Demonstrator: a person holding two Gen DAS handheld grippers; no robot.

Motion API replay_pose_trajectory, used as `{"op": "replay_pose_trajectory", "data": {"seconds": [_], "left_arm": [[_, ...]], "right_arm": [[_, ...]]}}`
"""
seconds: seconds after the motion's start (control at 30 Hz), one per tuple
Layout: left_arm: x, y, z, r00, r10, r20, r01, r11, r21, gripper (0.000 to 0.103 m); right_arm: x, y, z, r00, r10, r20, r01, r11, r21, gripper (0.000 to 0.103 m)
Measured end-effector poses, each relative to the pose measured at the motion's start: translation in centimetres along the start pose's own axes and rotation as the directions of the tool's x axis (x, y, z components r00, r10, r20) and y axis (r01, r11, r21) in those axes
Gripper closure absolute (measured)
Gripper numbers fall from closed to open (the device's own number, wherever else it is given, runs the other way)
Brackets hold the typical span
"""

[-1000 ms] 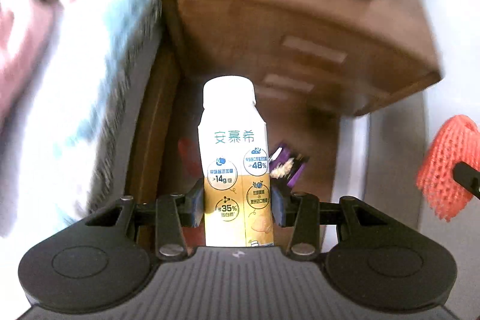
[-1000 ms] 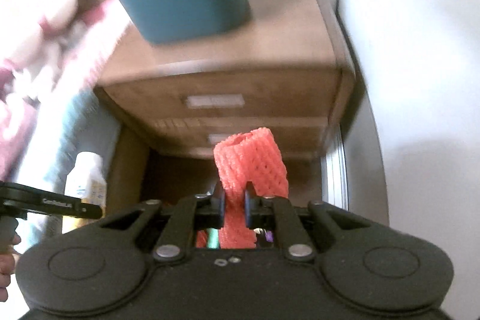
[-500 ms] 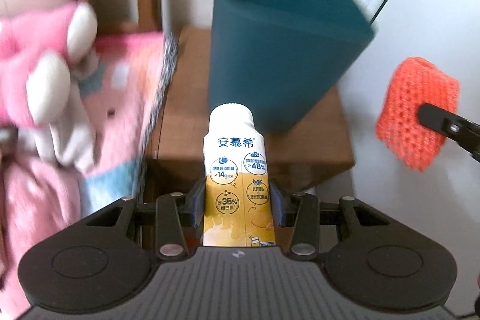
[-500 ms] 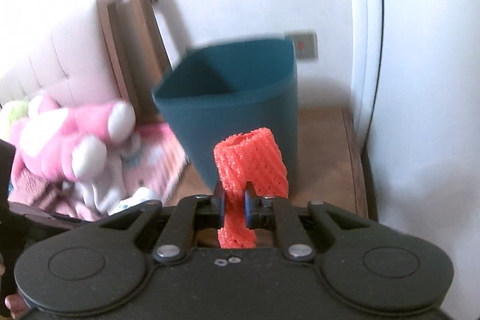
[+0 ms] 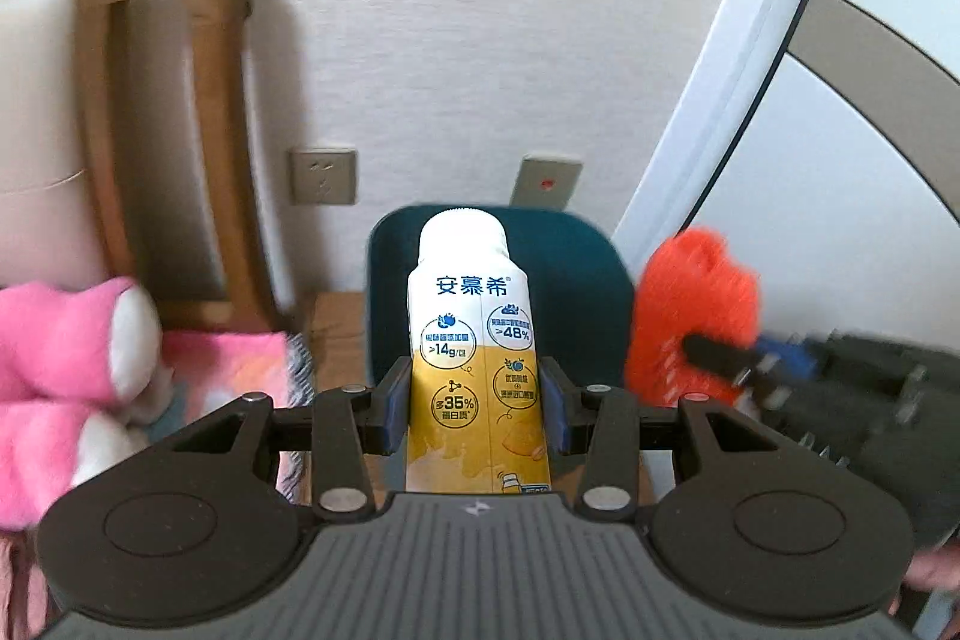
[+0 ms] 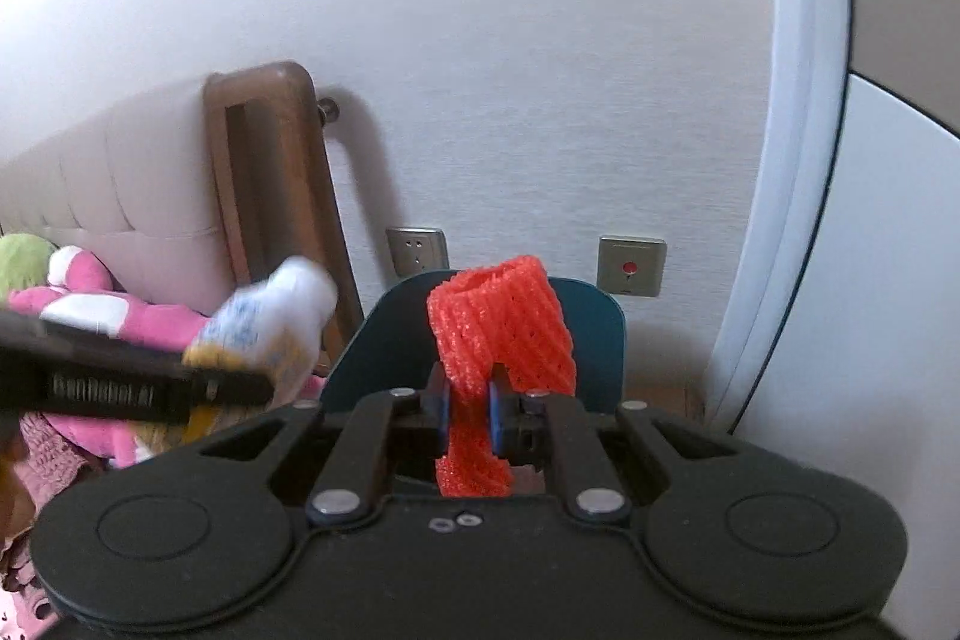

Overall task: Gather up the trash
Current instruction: 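Lift the bottle and fruit net up over the teal wastebasket, then open the left tool dropping the bottle while the right tool drops the fruit net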

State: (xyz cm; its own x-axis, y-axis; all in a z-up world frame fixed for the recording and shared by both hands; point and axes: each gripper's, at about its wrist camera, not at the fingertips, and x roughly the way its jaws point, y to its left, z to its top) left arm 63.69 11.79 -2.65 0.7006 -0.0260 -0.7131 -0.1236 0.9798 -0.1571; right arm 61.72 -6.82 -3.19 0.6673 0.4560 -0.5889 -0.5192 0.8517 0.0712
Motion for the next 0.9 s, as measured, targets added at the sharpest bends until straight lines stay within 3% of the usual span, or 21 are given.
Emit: {"op": "replay_pose_trajectory", "data": {"seconds": [0.23, 0.43, 0.9], "left_arm": [[6.6, -0.7, 2.8, 0.997, 0.034, -0.063, -0.03, 0.998, 0.05, 0.06], [11.3, -0.6, 2.4, 0.99, 0.031, -0.141, -0.019, 0.996, 0.085, 0.06], [17.4, 0.2, 0.6, 0.944, 0.09, -0.317, -0.052, 0.99, 0.129, 0.06]], "right_arm": [[5.1, -0.1, -0.1, 0.993, -0.051, -0.105, 0.048, 0.998, -0.035, 0.092], [8.2, -1.1, -0.7, 0.982, -0.056, -0.182, 0.06, 0.998, 0.016, 0.092], [12.1, 0.6, -2.6, 0.946, -0.095, -0.309, 0.068, 0.993, -0.096, 0.082]]}}
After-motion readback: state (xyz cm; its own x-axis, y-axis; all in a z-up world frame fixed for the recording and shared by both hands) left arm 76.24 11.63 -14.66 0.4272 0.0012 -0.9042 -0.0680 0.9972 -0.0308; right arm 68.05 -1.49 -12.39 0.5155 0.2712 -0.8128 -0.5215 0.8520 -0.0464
